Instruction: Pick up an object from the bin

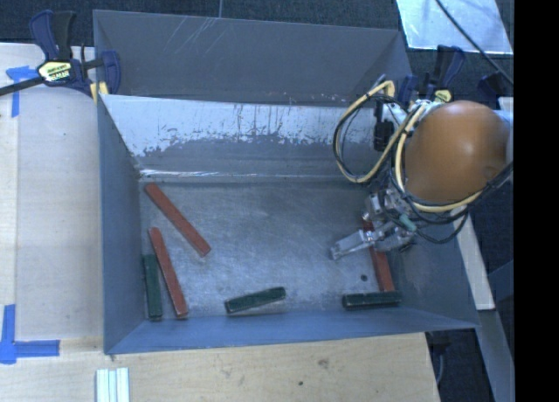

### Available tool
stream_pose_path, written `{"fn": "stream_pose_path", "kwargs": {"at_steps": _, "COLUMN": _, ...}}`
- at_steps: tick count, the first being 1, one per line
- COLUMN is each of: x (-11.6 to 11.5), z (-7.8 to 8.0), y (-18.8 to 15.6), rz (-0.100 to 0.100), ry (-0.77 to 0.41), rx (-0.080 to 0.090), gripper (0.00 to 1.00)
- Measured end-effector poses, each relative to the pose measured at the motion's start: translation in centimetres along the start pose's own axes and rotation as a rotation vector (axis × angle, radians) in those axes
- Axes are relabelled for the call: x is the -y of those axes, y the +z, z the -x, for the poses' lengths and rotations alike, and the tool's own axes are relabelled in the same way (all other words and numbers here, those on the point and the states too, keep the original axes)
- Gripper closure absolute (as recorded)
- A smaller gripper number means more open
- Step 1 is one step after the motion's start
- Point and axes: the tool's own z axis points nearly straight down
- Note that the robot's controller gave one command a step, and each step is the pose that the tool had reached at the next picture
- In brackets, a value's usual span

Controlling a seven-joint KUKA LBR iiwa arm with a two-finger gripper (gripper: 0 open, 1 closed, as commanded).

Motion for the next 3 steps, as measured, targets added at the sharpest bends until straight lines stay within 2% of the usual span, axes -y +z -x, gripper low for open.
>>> {"fn": "stream_pose_path", "kwargs": {"at_steps": 1, "x": -2.4, "z": -2.8, "y": -1.9, "rz": -0.014, "ry": 0.095, "rx": -0.024, "gripper": 0.00}}
{"fn": "stream_pose_path", "kwargs": {"at_steps": 2, "x": -2.8, "z": -2.7, "y": -1.5, "rz": -0.001, "ry": 0.098, "rx": -0.019, "gripper": 1.00}}
{"fn": "stream_pose_path", "kwargs": {"at_steps": 3, "x": -3.9, "z": -0.5, "y": -17.3, "rz": -0.009, "ry": 0.455, "rx": -0.031, "gripper": 1.00}}
